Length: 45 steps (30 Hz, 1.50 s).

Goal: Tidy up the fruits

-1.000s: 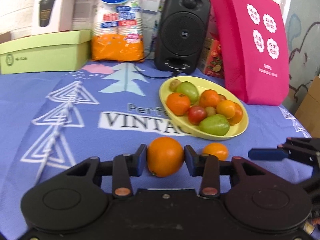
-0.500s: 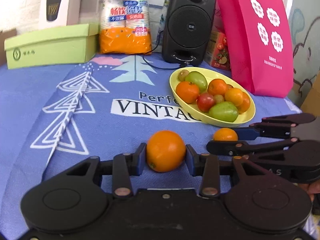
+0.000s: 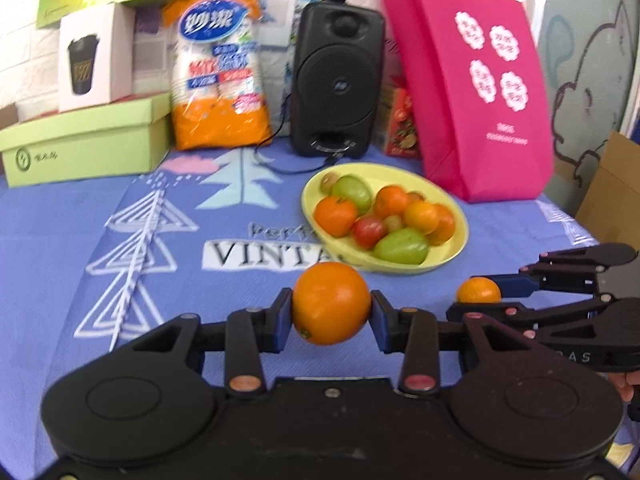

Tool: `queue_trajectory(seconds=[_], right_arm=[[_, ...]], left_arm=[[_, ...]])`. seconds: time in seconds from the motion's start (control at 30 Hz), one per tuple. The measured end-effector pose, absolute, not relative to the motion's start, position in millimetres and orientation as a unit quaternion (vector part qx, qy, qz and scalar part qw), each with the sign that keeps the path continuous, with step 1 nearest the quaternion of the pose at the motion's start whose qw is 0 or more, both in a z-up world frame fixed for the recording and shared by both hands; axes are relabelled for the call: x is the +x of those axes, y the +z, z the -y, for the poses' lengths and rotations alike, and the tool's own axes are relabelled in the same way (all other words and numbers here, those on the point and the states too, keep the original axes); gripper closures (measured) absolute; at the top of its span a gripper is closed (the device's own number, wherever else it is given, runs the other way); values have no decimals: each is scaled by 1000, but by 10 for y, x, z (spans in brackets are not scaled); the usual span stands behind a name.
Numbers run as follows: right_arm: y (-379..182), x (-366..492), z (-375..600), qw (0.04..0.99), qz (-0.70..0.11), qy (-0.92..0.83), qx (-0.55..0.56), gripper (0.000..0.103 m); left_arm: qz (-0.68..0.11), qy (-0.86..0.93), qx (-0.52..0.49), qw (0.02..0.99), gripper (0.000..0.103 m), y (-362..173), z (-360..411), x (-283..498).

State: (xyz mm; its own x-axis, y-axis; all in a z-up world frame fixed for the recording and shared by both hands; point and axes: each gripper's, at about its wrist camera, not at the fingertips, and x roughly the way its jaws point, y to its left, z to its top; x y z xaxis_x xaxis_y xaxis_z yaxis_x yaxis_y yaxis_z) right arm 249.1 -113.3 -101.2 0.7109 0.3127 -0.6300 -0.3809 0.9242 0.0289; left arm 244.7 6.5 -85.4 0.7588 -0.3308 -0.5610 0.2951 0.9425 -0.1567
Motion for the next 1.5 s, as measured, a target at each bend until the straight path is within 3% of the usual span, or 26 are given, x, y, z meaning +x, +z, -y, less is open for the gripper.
queue_trajectory(seconds=[0.47,0.8,0.93,1.13,1.3,1.4,1.43,1.47,1.5], right_arm=[[-728,3269,1736,948,-294,114,-36,71],[-925,3799,1865,945,-312,102,-19,71],[-1014,3839,1875,943,-315,102,-14,70],[-989,3773,1841,944,-313,103,-34,66],[-859,3506,1833,947,-301,105,-38,57],[-737,3202,1847,953,-287,98,-21,36],[-691,3079,1849,956,-279,92,-13,25],[-639,2954,1850,959,-270,89,-2,13],[-586,2822,1854,962,-260,83,10,9]], left_arm=[[-293,-180,-4,939,64,-536,657,3655],[-366,-161,-6,916,63,-843,1032,4640],[-367,-161,-12,916,51,-916,1034,4671],[-346,-163,-4,924,43,-800,918,4468],[-320,-160,2,934,29,-667,710,4039],[-304,-150,-2,941,14,-584,536,3654],[-296,-144,-5,944,3,-550,472,3513],[-288,-134,-6,948,0,-520,417,3368],[-280,-122,-8,952,0,-477,363,3211]])
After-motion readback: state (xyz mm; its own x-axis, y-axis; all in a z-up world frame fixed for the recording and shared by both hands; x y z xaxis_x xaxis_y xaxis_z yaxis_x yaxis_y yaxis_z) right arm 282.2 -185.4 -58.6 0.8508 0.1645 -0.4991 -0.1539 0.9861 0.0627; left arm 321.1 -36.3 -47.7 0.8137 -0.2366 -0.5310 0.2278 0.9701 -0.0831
